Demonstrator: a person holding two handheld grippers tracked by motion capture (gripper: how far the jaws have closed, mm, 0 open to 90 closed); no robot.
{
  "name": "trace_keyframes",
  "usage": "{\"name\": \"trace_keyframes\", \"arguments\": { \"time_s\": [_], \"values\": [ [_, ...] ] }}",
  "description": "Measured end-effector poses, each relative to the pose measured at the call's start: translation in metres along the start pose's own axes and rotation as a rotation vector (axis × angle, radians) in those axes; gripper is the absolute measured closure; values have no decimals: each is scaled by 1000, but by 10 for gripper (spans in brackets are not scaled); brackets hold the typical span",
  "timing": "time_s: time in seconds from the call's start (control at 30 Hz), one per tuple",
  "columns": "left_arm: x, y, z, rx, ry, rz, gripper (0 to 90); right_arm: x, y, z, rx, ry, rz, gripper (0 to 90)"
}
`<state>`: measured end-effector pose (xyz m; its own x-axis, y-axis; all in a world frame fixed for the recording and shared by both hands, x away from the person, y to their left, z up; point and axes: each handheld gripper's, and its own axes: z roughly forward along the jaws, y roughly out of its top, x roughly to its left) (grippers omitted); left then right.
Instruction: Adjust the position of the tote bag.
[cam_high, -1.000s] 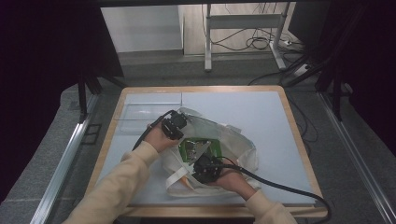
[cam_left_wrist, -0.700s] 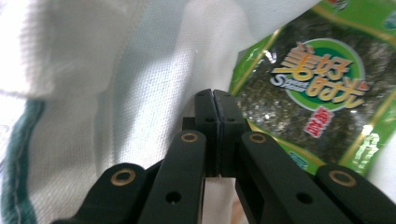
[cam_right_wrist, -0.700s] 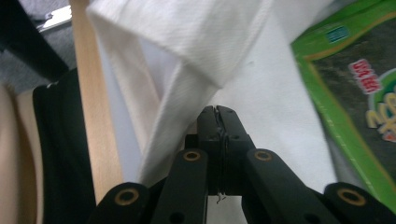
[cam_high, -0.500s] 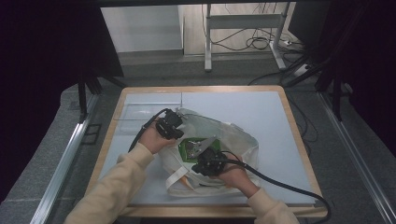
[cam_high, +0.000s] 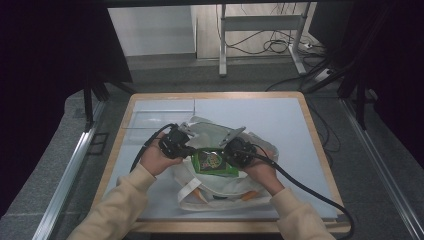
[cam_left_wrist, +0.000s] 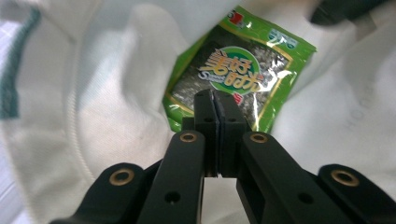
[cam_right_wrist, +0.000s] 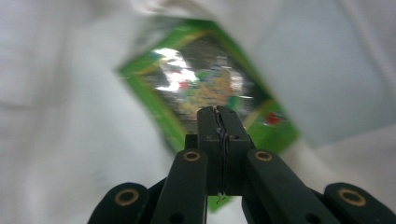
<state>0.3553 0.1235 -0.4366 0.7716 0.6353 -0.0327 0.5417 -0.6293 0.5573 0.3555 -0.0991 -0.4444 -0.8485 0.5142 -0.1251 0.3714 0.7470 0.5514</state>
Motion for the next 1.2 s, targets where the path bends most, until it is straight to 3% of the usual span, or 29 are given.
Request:
{"name": "trace_keyframes", "arguments": {
  "time_s": [0.13,0.37,0.7,0.9,1.07,1.2],
  "values": [
    [-2,-3,2,11,-2,6,895,-11,3,8,37,-98,16,882],
    [-2,-6,0,20,-6,12,894,-27,3,22,91,-180,24,882],
    [-1,-10,-3,20,-11,11,890,-40,4,28,77,-304,26,883],
    [-1,-13,-4,15,-14,11,886,-46,4,31,71,-301,34,887],
    [-1,-13,-2,15,-19,13,885,-30,4,28,67,-163,16,889],
    [-2,-12,-1,17,-20,15,890,-23,1,34,118,-148,-16,889]
  ]
}}
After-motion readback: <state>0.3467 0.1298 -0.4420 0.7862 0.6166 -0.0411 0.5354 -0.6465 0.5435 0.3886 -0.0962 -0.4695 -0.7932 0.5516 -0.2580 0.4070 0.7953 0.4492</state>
